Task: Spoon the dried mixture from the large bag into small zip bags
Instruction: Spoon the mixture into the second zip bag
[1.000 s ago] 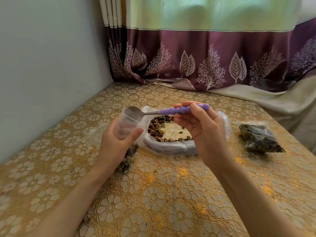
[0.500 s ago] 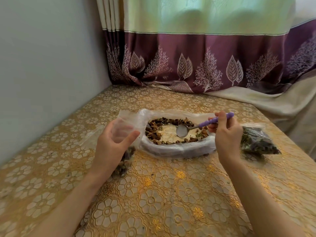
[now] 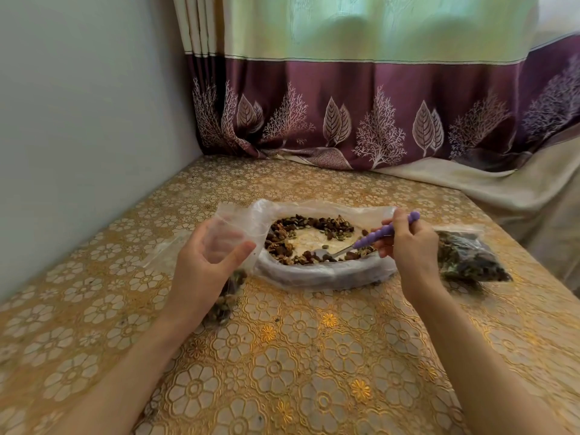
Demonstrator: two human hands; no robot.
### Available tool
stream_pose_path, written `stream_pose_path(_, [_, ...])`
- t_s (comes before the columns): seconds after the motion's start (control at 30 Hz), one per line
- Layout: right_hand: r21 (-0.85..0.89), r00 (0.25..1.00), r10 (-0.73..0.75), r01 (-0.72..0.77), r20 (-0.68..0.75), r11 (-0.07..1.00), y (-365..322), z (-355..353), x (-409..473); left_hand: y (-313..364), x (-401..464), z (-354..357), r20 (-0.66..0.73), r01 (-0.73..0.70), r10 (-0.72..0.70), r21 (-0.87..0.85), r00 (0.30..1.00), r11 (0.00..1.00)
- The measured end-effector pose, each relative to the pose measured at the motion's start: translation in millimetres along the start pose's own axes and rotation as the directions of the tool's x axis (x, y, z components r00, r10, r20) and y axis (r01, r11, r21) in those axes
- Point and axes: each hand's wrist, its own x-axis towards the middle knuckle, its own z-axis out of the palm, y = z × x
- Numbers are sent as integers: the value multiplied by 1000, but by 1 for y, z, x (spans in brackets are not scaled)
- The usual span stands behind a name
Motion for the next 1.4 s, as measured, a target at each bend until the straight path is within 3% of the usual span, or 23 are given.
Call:
stream_pose_path(0.2, [-122,1000,7,-4,26,993,3,0,-3,-2,1,0,12,-4,4,9,1000,1000])
stream_pose_path(0.57, [52,984,169,-166,-62,985,6,-4,1,-3,2,1,60,-8,6,35,998,999])
stream_pose_path(0.93, [243,999,-27,34,-29,969,-23,14,-17,-11,2,5,157,-2,-14,102,988,995])
stream_pose_path(1.13, [329,982,-153,107,115,938,-45,30,-41,-9,0,5,156,36,-44,54,987,998])
stream_pose_path(1.4, [299,893,-306,208,331,931,-47,48,-58,-8,2,3,134,75,-66,-60,989,995])
